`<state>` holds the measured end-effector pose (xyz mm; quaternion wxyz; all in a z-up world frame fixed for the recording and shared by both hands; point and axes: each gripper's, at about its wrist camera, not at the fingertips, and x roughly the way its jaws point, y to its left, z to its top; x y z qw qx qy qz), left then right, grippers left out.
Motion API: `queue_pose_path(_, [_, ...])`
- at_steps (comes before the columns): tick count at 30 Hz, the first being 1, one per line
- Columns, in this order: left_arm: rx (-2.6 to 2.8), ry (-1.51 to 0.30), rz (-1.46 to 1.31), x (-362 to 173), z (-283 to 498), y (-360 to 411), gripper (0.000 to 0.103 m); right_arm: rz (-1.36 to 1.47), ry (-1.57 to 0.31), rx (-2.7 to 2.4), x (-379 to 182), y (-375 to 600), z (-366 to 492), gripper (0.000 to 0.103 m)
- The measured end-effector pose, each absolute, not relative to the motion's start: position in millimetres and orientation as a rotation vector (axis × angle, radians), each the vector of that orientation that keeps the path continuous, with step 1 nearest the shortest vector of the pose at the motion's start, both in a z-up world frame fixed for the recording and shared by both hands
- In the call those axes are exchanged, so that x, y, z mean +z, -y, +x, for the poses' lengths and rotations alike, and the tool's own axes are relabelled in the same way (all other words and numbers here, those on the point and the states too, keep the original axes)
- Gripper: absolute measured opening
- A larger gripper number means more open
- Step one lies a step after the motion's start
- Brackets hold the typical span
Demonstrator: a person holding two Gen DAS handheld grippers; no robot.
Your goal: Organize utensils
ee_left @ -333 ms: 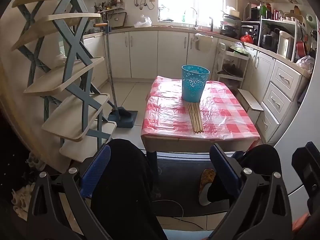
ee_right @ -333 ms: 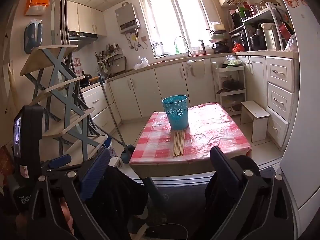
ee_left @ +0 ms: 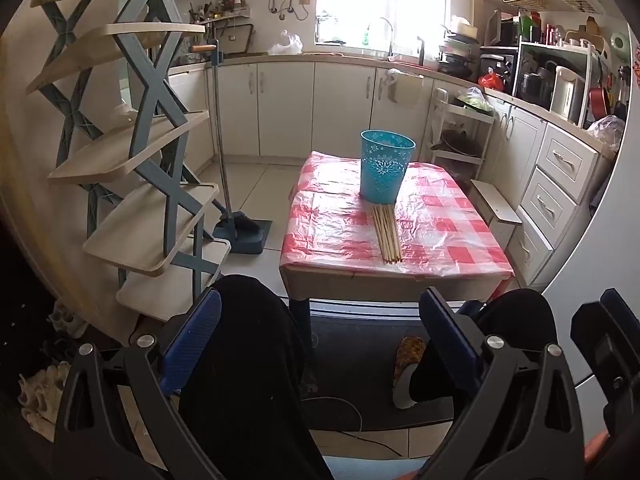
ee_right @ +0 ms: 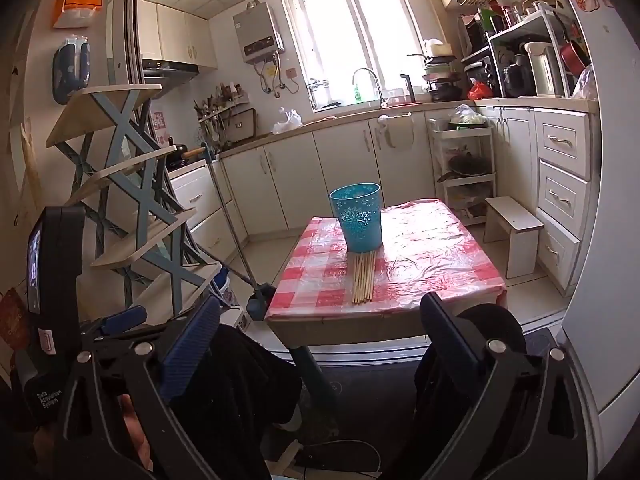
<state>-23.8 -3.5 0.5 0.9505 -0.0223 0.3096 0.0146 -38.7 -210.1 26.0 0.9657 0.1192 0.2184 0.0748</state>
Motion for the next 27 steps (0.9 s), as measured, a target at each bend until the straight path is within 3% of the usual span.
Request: queue_pose_path(27, [0.029,-0.66,-0.059,-3.9,-17.3,-6.0,0.095,0.242,-0.451,0.163,27.0,195.1,-49.4,0.096])
